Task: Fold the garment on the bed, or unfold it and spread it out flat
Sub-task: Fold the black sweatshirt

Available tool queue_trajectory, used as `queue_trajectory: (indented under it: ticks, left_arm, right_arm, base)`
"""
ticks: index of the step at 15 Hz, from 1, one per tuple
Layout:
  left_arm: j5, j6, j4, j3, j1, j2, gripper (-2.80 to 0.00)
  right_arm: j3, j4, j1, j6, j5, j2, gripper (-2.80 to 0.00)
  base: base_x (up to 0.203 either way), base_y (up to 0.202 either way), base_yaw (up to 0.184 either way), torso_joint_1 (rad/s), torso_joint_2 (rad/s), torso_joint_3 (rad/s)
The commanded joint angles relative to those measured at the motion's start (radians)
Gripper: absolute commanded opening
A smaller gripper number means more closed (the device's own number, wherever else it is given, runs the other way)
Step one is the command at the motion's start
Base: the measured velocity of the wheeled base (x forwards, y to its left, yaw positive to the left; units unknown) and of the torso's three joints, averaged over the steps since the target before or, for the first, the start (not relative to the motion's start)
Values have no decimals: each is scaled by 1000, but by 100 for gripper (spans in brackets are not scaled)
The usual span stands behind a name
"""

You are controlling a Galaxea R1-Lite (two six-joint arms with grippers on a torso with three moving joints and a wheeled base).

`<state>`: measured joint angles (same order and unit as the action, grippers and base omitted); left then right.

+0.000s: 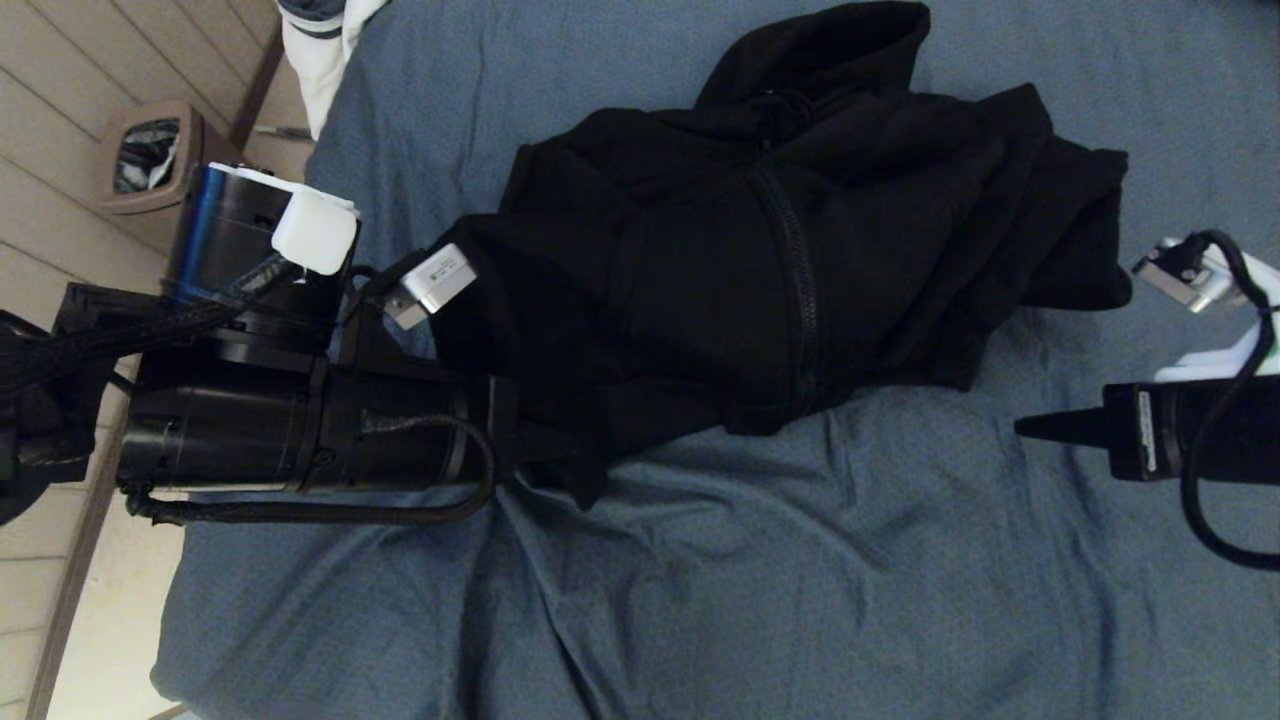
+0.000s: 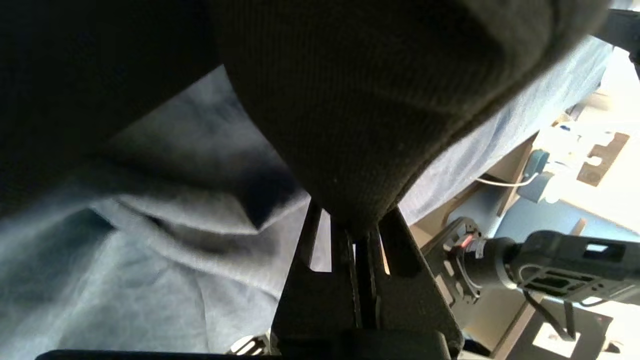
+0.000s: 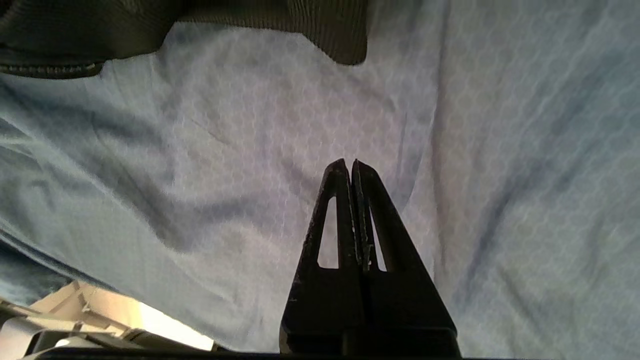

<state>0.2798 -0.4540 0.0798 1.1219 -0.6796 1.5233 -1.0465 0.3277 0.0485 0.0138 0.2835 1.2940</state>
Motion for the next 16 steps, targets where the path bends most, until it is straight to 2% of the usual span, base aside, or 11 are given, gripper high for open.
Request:
queue_trajectory:
  ticks: [1,16]
  left_arm:
    - [1,-3,-10,1,0,18,-280]
    - [2,-5,-11,21,0,15,-280]
  right_arm:
    - [19,-28,1,-1,8,-1,-280]
    - [2,-42,-45,3,15,-24,-280]
  base:
    - [0,0,0,0,0,0]
    - [0,0,0,0,0,0]
